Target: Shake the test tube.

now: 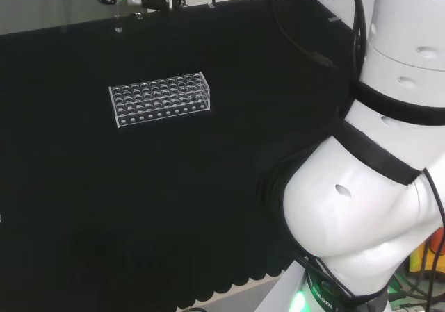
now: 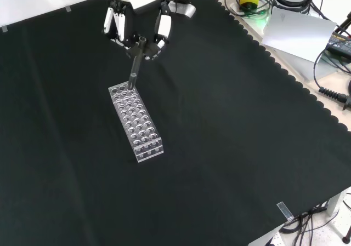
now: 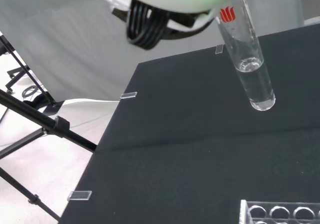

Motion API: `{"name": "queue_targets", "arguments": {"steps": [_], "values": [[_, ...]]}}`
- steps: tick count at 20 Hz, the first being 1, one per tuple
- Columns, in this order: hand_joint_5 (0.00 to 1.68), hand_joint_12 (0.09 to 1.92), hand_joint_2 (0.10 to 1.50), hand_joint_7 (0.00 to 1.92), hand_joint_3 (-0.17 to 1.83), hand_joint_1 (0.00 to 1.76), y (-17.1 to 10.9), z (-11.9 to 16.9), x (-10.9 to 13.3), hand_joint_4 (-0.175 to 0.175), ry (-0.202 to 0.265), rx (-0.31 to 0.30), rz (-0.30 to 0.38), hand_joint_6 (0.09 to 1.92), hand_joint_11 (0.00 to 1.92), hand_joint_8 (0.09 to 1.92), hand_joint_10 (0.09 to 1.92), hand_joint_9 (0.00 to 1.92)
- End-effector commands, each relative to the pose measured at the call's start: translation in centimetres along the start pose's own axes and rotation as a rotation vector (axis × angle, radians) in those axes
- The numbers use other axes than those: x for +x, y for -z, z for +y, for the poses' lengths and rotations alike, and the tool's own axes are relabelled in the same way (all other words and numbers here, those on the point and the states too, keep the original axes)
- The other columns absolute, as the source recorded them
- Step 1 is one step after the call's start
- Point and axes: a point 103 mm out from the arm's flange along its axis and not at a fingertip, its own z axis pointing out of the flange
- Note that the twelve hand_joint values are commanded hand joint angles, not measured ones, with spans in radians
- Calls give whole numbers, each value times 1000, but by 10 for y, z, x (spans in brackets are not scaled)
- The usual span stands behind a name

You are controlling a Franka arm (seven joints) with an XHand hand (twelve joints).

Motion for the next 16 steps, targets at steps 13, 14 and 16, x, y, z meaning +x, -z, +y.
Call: {"name": "queue_targets", "arguments": {"steps": [13,14,16], "values": [[1259,1211,675,1651,643,1213,81,-51,-220,-175,-414,-54,-314,676,903,589,649,1505],[1259,1211,675,1651,643,1213,84,-53,-226,-175,-425,-58,-320,676,903,589,649,1505],[1259,1211,675,1651,643,1213,89,-54,-233,-175,-440,-63,-326,677,903,589,649,1505]]}}
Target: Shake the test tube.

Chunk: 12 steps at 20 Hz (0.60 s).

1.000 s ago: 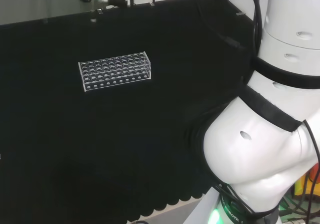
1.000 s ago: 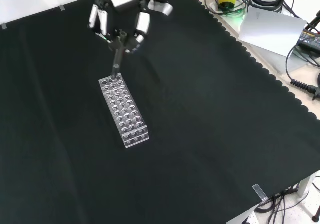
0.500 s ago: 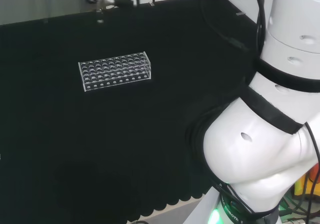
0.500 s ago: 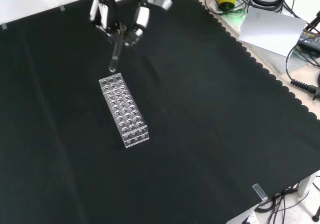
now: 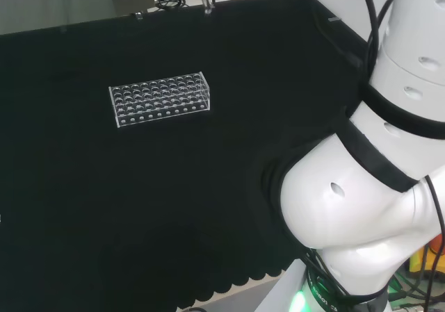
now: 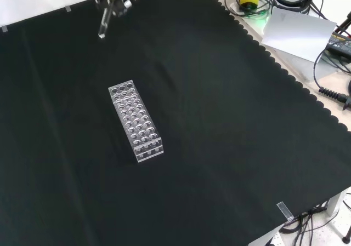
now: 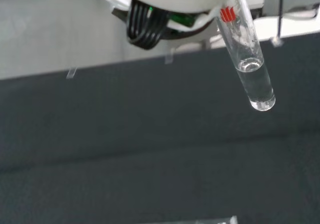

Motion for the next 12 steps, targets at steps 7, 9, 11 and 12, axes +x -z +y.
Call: {"name": "queue_targets", "arguments": {"steps": [7,9,11,12], "values": [[1258,1210,675,1650,644,1213,-15,1,-67,-175,-156,33,-82,678,904,591,649,1505],[1258,1209,675,1650,644,1212,-22,4,-46,-175,-122,41,-59,678,904,591,649,1505],[1258,1209,675,1649,644,1212,-30,5,-17,-175,-73,48,-29,678,905,591,649,1505],[1258,1209,675,1649,644,1212,-34,6,-1,-175,-48,53,-13,678,905,592,649,1505]]}}
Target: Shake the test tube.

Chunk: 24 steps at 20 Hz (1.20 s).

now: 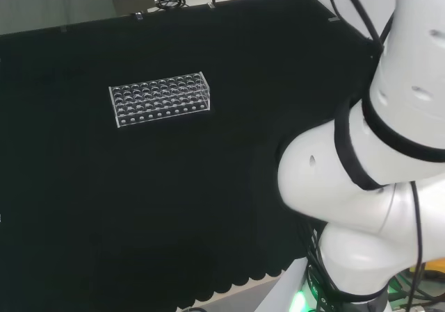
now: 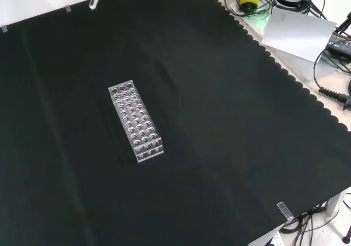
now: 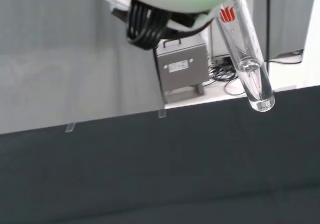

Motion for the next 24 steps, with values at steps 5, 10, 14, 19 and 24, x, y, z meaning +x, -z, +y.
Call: {"name": "queue_targets", "arguments": {"steps": [5,10,14,19,24], "values": [[1258,1207,675,1649,644,1212,-114,0,81,-175,95,190,54,679,905,593,648,1505],[1257,1207,675,1649,644,1212,-122,-10,143,-175,186,208,124,679,905,594,649,1504],[1257,1206,675,1648,644,1212,-121,-11,161,-175,217,213,150,679,906,594,649,1504],[1257,1205,675,1648,643,1212,-119,-6,140,-175,189,206,127,680,906,595,649,1504],[1257,1205,675,1647,643,1212,-117,-2,87,-175,109,199,60,680,906,596,649,1504]]}}
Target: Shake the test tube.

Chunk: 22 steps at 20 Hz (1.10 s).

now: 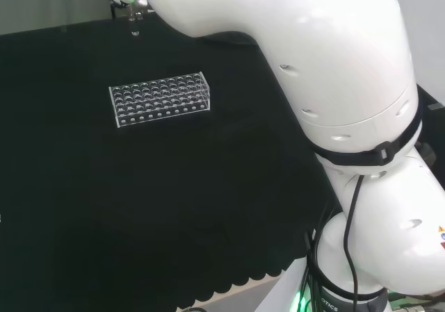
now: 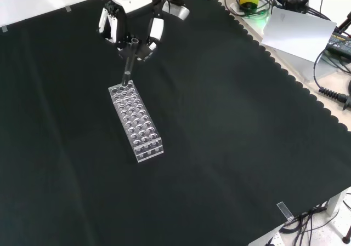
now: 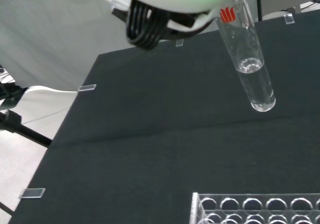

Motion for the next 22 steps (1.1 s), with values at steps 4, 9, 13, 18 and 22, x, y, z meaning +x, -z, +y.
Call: {"name": "queue_targets", "arguments": {"steps": [4,9,13,18,22], "values": [[1257,1205,675,1647,643,1212,21,-18,-112,-175,-172,-4,-127,680,906,597,649,1504],[1257,1204,675,1647,643,1212,41,-36,-179,-175,-293,-12,-215,680,906,597,649,1504],[1257,1204,675,1647,643,1212,52,-49,-221,-175,-386,-14,-253,680,906,598,649,1504],[1257,1204,675,1646,643,1212,56,-49,-228,-175,-403,-10,-253,680,906,598,649,1504],[1257,1204,676,1646,643,1212,47,-37,-197,-175,-341,-11,-213,680,906,599,649,1504]]}}
